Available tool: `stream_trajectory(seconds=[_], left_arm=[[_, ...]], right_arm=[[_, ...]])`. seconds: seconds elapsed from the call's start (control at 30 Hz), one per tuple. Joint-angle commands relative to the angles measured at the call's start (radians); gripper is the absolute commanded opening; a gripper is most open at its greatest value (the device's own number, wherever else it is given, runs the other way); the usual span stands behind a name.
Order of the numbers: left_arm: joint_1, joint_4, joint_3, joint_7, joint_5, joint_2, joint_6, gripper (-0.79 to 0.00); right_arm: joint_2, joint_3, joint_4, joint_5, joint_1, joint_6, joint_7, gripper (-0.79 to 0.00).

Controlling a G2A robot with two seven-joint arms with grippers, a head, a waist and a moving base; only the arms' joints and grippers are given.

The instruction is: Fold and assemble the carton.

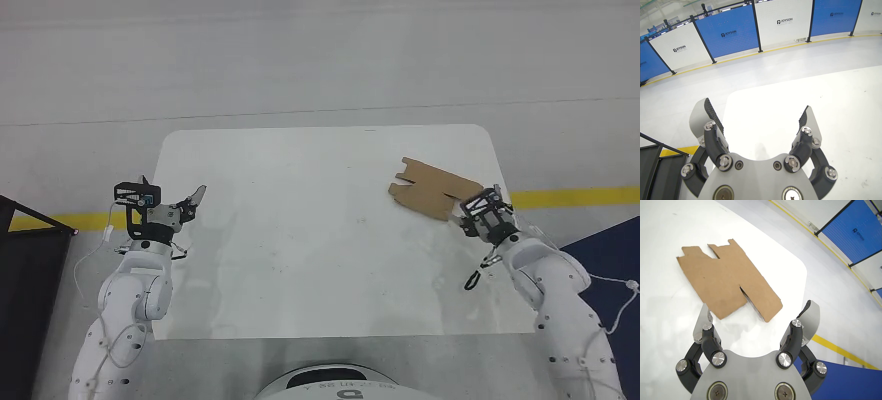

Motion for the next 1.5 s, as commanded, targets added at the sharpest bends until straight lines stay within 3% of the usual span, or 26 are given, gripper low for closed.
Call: stream_trajectory(seconds=[0.0,0.07,0.1,0.17,0.23,0.33,0.5,0.63,0.8,1.0,1.07,1.17,1.47], left_arm=[[0.0,0.0,0.0,0.0,0.0,0.0,0.0,0.0],[0.0,0.0,0.0,0.0,0.0,0.0,0.0,0.0],[0.0,0.0,0.0,0.0,0.0,0.0,0.0,0.0],[0.0,0.0,0.0,0.0,0.0,0.0,0.0,0.0],[0.0,0.0,0.0,0.0,0.0,0.0,0.0,0.0],[0.0,0.0,0.0,0.0,0.0,0.0,0.0,0.0],[0.0,0.0,0.0,0.0,0.0,0.0,0.0,0.0],[0.0,0.0,0.0,0.0,0.0,0.0,0.0,0.0],[0.0,0.0,0.0,0.0,0.0,0.0,0.0,0.0],[0.0,0.0,0.0,0.0,0.0,0.0,0.0,0.0],[0.0,0.0,0.0,0.0,0.0,0.0,0.0,0.0],[0.0,0.0,0.0,0.0,0.0,0.0,0.0,0.0],[0.0,0.0,0.0,0.0,0.0,0.0,0.0,0.0]], right_arm=[[0.007,0.046,-0.05,-0.038,-0.047,-0.041,-0.014,-0.437],[0.009,0.063,-0.085,-0.098,-0.082,-0.017,-0.029,-0.323],[0.009,0.055,-0.095,-0.126,-0.094,-0.003,-0.034,-0.305],[0.008,0.019,-0.1,-0.193,-0.097,0.027,-0.023,-0.342],[0.007,-0.032,-0.09,-0.267,-0.083,0.05,-0.008,-0.256],[0.004,-0.09,-0.059,-0.331,-0.045,0.061,0.019,-0.246],[0.001,-0.138,-0.026,-0.396,0.004,0.09,0.069,-0.345],[0.001,-0.163,-0.014,-0.472,0.023,0.101,0.115,-0.326],[-0.004,-0.19,-0.002,-0.532,0.049,0.147,0.164,-0.44],[-0.008,-0.229,0.028,-0.585,0.099,0.118,0.223,-0.428],[-0.011,-0.245,0.051,-0.59,0.128,0.107,0.239,-0.502],[-0.014,-0.262,0.079,-0.59,0.162,0.095,0.259,-0.517],[-0.024,-0.306,0.141,-0.623,0.242,0.065,0.326,-0.514]])
